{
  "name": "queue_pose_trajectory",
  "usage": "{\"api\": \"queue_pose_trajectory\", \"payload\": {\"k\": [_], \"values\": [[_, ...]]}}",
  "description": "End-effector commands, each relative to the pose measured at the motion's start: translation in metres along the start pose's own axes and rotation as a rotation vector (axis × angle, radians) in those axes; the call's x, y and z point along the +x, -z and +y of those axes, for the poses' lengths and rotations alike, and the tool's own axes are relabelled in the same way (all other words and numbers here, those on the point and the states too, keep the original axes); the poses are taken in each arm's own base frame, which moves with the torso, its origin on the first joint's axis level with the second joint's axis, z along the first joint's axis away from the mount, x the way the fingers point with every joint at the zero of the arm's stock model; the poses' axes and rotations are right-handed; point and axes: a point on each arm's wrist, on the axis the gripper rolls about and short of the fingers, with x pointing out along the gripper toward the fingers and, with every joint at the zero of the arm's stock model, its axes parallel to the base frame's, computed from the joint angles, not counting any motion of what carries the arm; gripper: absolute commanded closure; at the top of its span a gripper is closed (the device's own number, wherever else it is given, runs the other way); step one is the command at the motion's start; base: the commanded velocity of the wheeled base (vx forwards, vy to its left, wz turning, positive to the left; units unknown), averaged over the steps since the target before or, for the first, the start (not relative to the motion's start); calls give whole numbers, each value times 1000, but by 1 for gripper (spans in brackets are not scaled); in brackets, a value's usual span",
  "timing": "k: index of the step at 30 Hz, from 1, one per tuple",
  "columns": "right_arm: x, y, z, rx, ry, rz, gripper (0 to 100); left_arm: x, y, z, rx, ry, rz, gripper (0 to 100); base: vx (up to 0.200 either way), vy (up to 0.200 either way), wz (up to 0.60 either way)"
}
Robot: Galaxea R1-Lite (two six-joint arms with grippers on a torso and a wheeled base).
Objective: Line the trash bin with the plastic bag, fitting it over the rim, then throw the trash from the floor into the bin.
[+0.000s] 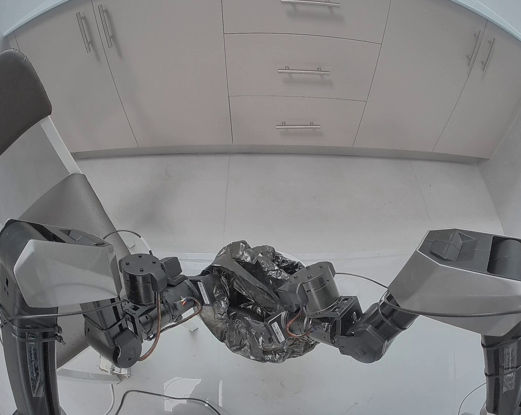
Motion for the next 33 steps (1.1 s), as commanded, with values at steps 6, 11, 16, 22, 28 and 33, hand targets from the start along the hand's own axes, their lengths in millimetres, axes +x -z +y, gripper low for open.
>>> {"api": "queue_pose_trajectory", "payload": {"k": [6,11,16,22,28,33], "values": [[17,-2,-4,-4,47,-19,0,0,0,0,0,0,1,100,0,0,0],[17,-2,-4,-2,47,-18,0,0,1,0,-1,-1,2,100,0,0,0],[17,-1,-4,-1,47,-15,100,0,1,0,-1,-1,2,100,0,0,0],[15,-1,-4,2,47,-12,100,0,1,0,-1,-1,2,100,0,0,0],[13,-2,-7,8,53,-14,100,0,1,0,-1,-1,2,100,0,0,0],[0,-6,-8,11,53,-20,100,1,0,0,0,0,-1,100,0,0,0]]}}
